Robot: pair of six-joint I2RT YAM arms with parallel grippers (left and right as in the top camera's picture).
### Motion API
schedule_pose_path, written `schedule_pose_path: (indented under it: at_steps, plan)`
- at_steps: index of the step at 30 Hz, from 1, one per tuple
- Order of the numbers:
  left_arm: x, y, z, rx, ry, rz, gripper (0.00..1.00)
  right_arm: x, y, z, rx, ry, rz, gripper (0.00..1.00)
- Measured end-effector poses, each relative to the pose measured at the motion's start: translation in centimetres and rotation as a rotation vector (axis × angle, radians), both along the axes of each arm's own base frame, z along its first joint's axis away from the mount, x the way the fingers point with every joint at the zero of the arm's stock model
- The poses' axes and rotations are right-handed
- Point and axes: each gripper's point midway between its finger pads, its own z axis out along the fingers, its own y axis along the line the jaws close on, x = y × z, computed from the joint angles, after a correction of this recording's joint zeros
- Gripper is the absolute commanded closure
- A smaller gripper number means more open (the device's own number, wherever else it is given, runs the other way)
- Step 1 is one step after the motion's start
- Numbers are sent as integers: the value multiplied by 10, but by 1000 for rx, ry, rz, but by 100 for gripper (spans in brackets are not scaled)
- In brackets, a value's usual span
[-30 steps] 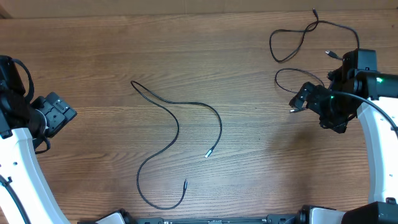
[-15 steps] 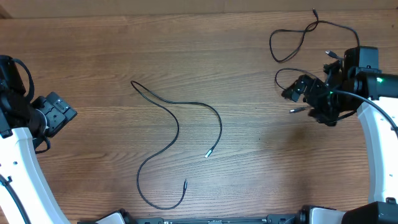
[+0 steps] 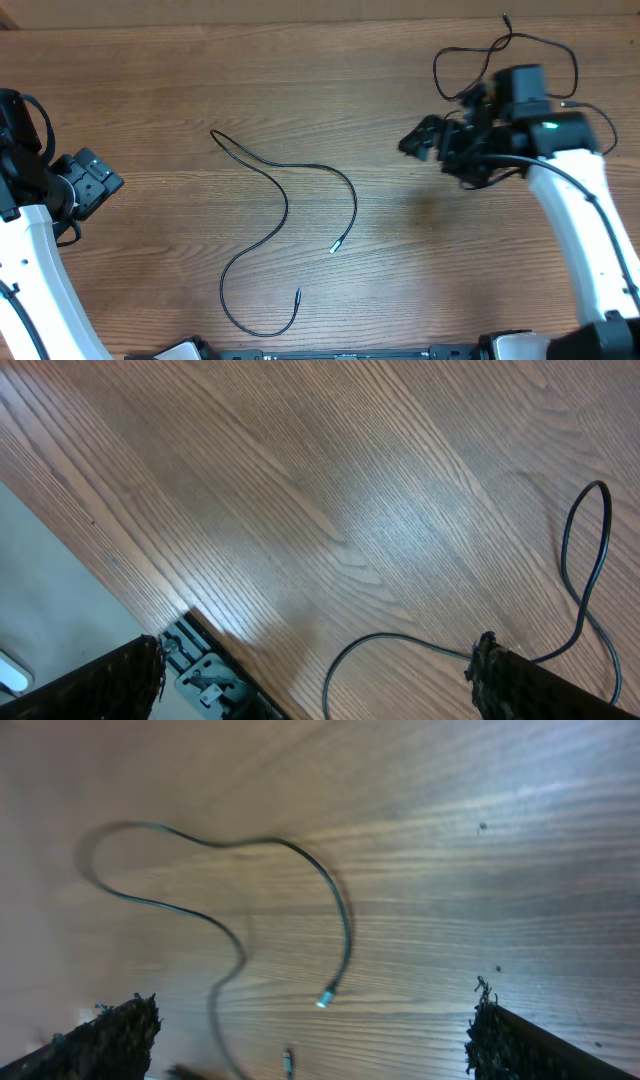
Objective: Untangle cables
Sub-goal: 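Move the right gripper left toward the cable at table center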
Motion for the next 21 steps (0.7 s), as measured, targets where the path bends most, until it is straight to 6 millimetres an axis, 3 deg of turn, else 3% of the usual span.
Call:
schedule_pose_path:
  at_steps: [7,15,19,21]
  plan:
    - [0,0,0,0,1,0,0,-1,33,-50,-126,104,37,0]
    - [0,0,0,0,0,0,1,1,72,-85,-130,151,92,0]
    - [0,0,0,0,0,0,1,-2,79,-109,-170,206,81,14]
    - [0,0,0,0,0,0,1,-4,78,-122,-204,245,47,16]
